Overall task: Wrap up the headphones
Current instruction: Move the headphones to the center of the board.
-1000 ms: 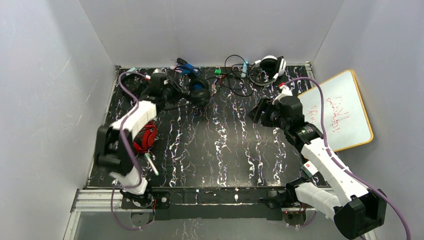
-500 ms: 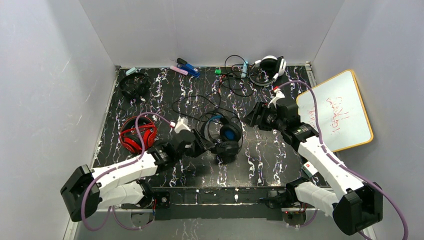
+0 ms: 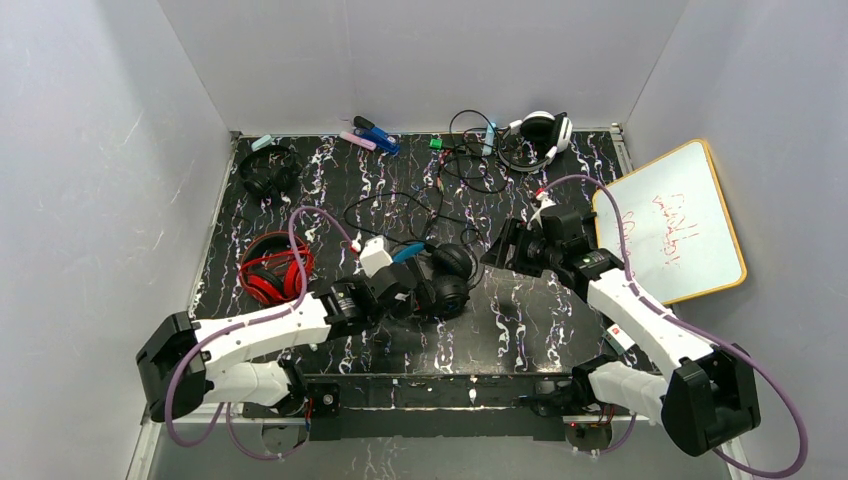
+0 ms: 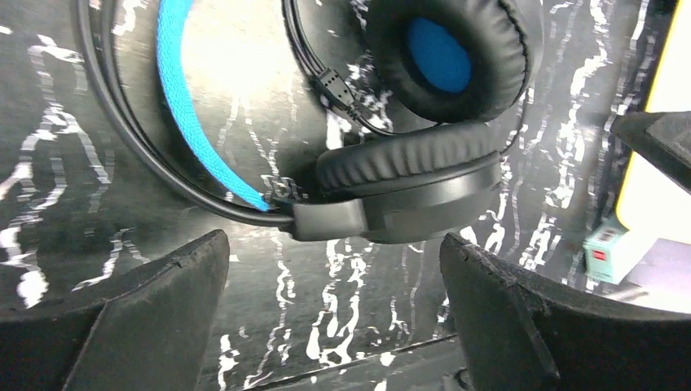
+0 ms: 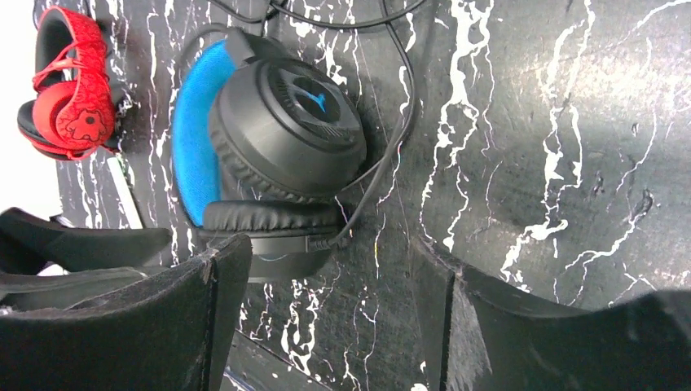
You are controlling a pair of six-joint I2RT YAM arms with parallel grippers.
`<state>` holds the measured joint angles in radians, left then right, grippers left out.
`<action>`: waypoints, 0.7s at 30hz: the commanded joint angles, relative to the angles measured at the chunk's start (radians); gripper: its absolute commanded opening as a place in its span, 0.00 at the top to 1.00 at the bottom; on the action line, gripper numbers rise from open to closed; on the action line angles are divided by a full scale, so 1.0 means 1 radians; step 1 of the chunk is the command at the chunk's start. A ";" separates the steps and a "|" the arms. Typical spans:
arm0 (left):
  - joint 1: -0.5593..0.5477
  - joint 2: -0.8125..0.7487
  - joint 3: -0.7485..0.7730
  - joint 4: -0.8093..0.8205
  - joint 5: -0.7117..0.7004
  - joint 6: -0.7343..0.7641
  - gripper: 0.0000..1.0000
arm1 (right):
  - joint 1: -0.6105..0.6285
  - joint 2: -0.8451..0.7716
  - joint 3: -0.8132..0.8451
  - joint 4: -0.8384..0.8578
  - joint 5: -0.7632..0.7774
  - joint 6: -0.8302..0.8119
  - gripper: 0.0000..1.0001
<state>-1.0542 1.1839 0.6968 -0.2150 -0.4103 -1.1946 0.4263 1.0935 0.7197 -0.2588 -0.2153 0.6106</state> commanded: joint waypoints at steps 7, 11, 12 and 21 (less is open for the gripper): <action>0.055 -0.116 0.134 -0.400 -0.157 0.354 0.01 | 0.291 0.090 0.082 -0.098 0.388 0.067 0.15; 0.169 -0.095 0.167 -0.399 0.004 0.546 0.02 | 0.321 0.131 0.136 -0.087 0.429 0.083 0.06; 0.200 -0.084 0.172 -0.387 0.033 0.591 0.02 | 0.321 0.132 0.141 -0.077 0.434 0.085 0.03; 0.358 0.091 0.251 -0.316 0.247 0.781 0.02 | 0.321 0.160 0.170 -0.017 0.372 -0.057 0.01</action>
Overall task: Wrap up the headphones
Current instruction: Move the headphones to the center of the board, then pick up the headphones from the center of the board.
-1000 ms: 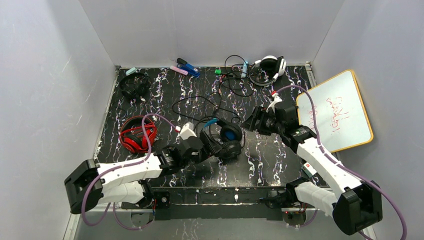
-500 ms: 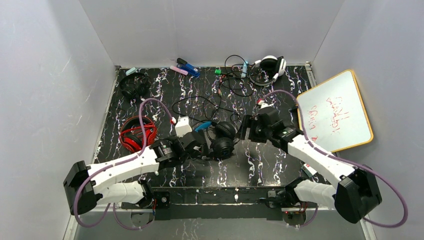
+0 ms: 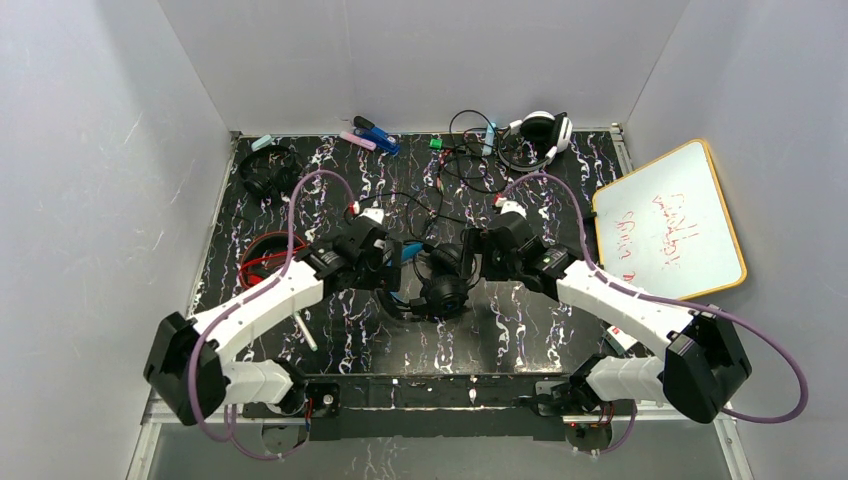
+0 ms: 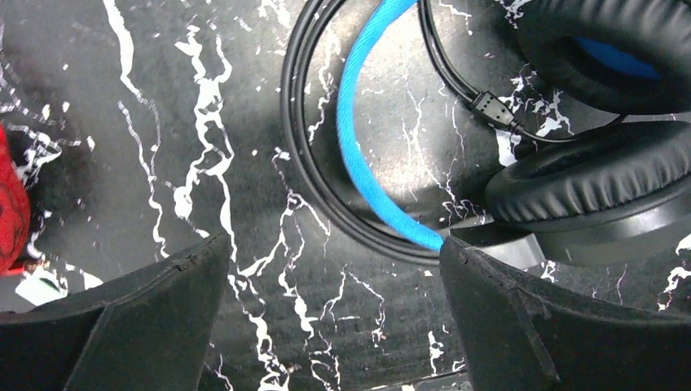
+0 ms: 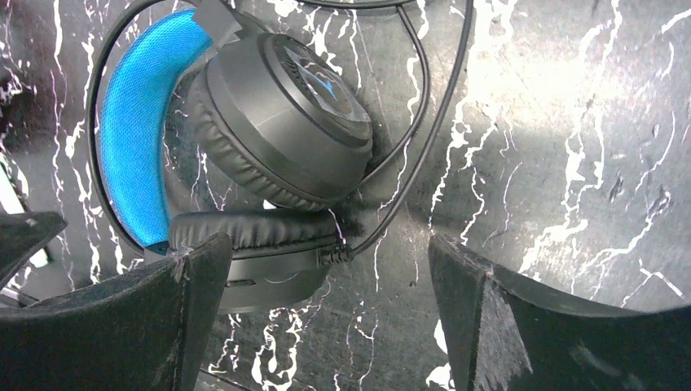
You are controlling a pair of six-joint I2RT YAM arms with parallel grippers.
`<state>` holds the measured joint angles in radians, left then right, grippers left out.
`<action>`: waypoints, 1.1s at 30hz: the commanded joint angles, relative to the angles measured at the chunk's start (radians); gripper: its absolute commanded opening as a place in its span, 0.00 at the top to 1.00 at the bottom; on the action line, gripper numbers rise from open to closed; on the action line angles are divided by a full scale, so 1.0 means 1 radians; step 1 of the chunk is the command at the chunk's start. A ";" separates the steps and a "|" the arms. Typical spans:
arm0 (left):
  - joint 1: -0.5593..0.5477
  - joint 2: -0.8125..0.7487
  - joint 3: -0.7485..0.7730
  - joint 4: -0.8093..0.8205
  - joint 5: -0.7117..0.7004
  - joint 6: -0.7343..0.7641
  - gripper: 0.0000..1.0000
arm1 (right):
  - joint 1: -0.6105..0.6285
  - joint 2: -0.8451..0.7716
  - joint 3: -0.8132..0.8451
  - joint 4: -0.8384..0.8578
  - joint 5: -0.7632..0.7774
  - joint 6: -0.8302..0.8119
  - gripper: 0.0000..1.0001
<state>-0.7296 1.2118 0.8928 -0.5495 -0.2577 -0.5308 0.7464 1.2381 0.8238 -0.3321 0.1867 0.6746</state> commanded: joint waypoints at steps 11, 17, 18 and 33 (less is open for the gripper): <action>0.076 0.285 0.125 0.085 0.128 0.134 0.02 | 0.001 0.081 0.098 0.198 -0.132 -0.391 0.08; 0.093 0.318 0.188 0.023 0.021 0.188 0.02 | 0.002 0.174 0.149 0.201 -0.174 -0.434 0.12; 0.108 0.314 0.177 0.037 0.047 0.199 0.02 | 0.004 0.195 0.158 0.199 -0.179 -0.445 0.12; 0.135 0.423 0.159 0.090 0.158 0.256 0.04 | 0.011 0.280 0.186 0.207 -0.146 -0.484 0.39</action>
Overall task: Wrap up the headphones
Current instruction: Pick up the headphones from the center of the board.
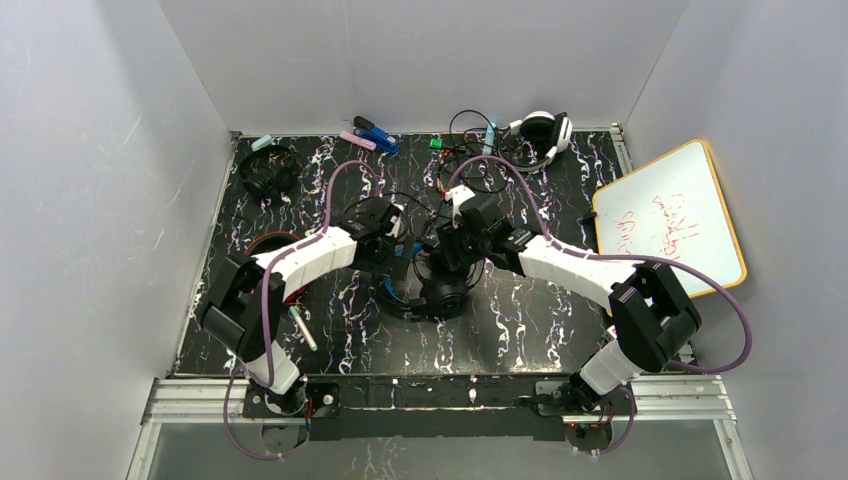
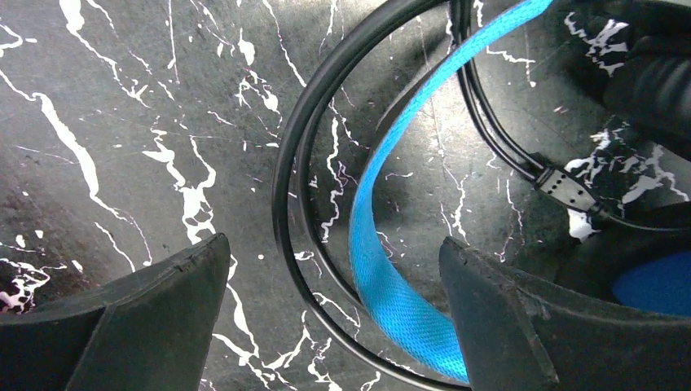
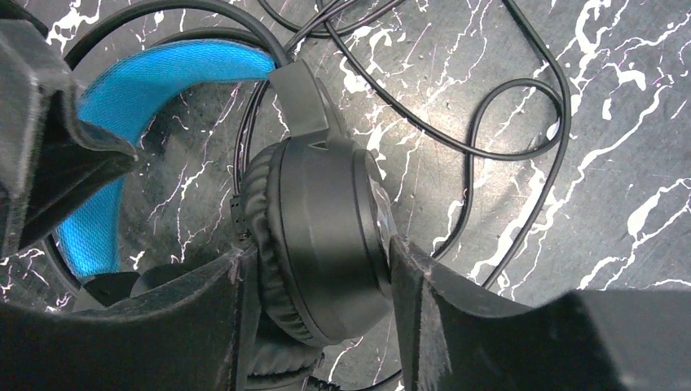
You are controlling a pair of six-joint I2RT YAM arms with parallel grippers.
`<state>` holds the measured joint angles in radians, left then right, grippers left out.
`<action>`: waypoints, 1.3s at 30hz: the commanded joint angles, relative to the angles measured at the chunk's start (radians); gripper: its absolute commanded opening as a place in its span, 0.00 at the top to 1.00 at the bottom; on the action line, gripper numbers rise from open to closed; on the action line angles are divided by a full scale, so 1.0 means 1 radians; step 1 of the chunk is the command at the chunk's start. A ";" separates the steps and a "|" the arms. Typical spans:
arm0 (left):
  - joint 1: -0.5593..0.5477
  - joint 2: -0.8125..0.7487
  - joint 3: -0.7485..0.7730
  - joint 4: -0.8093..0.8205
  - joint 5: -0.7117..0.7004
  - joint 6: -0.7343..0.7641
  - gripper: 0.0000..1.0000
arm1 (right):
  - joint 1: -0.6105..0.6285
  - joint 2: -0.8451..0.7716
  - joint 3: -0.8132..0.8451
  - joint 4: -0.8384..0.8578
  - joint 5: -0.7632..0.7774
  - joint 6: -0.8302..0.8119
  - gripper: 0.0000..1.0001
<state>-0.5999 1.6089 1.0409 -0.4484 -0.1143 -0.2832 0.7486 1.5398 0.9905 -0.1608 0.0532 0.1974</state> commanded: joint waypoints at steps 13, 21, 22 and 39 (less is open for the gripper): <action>0.011 0.031 -0.004 -0.018 0.009 0.019 0.23 | 0.015 -0.144 -0.031 0.089 -0.095 0.002 0.52; 0.011 0.017 0.009 -0.061 -0.040 0.005 0.59 | 0.018 -0.153 -0.050 0.105 -0.100 0.019 0.47; 0.011 0.001 0.004 -0.057 -0.039 0.008 0.69 | 0.018 -0.148 -0.043 0.095 -0.092 0.018 0.44; 0.014 -0.159 0.003 -0.066 -0.140 0.009 0.98 | 0.017 0.029 0.074 0.379 0.253 0.271 0.13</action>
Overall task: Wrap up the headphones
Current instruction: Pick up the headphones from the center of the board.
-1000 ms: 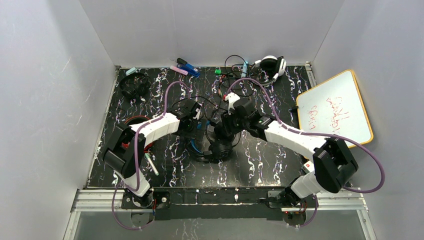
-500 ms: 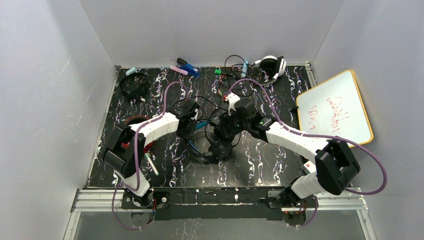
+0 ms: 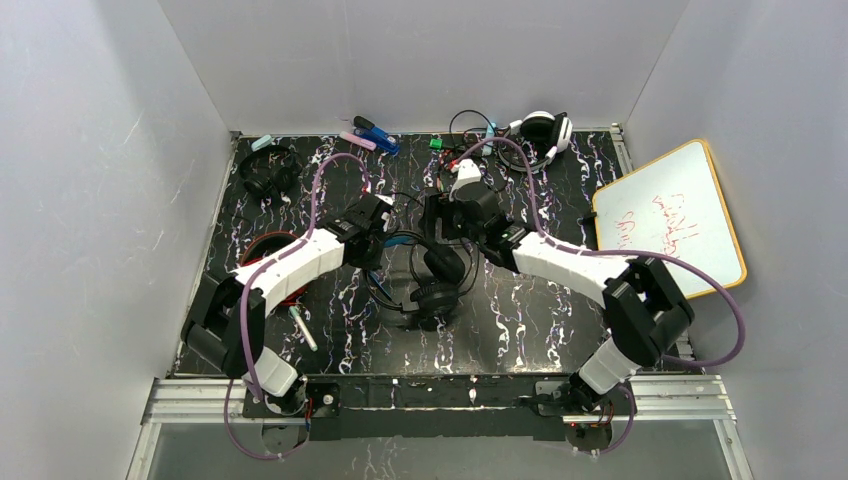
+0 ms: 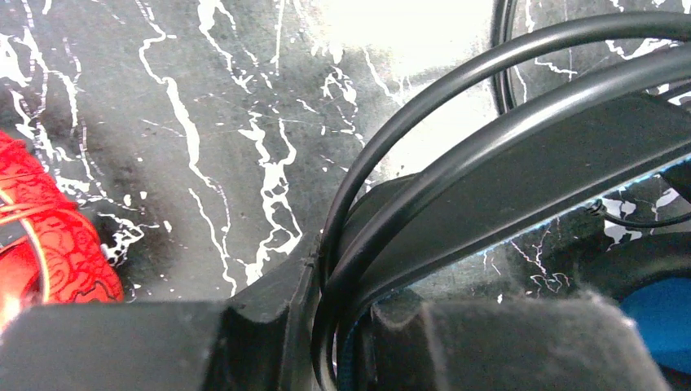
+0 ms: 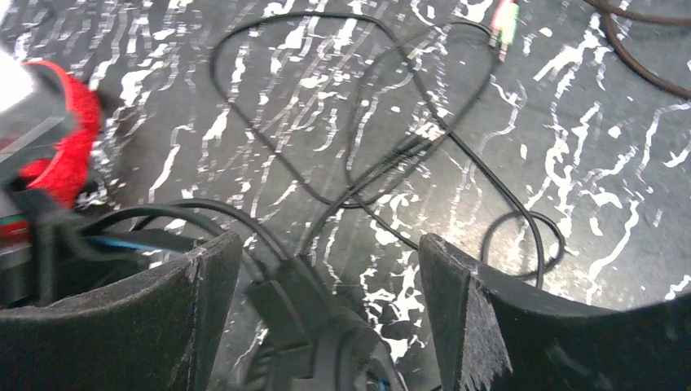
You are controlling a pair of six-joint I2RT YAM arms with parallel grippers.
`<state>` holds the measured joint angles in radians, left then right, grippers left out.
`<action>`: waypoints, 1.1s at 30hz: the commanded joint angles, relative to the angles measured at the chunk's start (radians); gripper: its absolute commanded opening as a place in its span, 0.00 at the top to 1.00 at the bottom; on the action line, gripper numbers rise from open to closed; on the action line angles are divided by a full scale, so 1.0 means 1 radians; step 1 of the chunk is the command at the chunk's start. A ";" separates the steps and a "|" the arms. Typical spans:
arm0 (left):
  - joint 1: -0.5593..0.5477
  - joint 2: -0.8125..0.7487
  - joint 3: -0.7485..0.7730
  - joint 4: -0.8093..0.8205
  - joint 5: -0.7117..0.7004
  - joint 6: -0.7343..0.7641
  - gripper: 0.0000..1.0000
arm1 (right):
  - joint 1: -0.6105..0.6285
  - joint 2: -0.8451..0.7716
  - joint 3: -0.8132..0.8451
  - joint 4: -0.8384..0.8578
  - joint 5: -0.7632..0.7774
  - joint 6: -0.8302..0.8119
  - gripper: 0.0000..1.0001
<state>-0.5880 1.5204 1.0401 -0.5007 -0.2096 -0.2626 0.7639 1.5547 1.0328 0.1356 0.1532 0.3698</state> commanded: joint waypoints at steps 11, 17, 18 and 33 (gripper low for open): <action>0.004 -0.024 -0.006 0.013 0.034 -0.013 1.00 | 0.002 -0.034 0.014 0.209 0.063 0.062 0.13; 0.003 -0.016 0.005 -0.014 0.024 0.006 1.00 | 0.002 0.156 0.151 0.274 0.072 0.103 0.13; 0.004 -0.017 0.003 -0.021 0.016 0.007 1.00 | 0.002 0.186 0.161 0.305 0.093 0.112 0.13; 0.003 -0.016 -0.037 0.054 0.053 -0.039 1.00 | -0.001 -0.144 0.038 0.094 -0.050 0.011 0.13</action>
<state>-0.5861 1.5131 0.9863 -0.4900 -0.2085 -0.2665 0.7639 1.5967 1.0832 0.3252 0.2115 0.4572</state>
